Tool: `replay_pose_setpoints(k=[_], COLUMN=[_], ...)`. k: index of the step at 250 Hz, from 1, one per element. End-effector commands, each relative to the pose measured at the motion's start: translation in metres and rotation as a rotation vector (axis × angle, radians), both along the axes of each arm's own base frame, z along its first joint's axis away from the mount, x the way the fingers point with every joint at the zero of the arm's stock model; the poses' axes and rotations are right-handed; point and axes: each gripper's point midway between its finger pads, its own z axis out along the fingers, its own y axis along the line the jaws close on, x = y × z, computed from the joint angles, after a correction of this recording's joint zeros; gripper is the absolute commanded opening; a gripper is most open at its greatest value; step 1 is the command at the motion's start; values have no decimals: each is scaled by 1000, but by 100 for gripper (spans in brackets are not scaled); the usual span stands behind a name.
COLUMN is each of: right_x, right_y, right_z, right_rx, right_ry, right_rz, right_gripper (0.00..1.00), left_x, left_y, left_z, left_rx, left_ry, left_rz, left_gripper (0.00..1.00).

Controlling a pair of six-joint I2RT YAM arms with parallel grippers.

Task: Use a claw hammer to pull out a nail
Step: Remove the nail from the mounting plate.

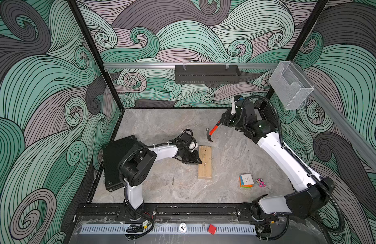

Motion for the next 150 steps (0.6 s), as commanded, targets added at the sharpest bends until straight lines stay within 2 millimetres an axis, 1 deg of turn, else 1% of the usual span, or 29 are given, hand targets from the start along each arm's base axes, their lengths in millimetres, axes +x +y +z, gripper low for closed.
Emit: replay_pose_setpoints(k=[1, 81, 150], right_x=[13, 13, 11], right_y=[16, 37, 57], right_z=[45, 28, 0], right_rx=[93, 62, 52], right_ry=[-193, -267, -261], right_rz=[-14, 0, 35], right_gripper=[6, 6, 5], left_x=[-4, -4, -2], left_y=[12, 12, 9], left_z=[-25, -25, -24], left_rx=[102, 106, 106], left_ry=[39, 44, 47], left_rz=[14, 22, 25], left_gripper=[18, 18, 18])
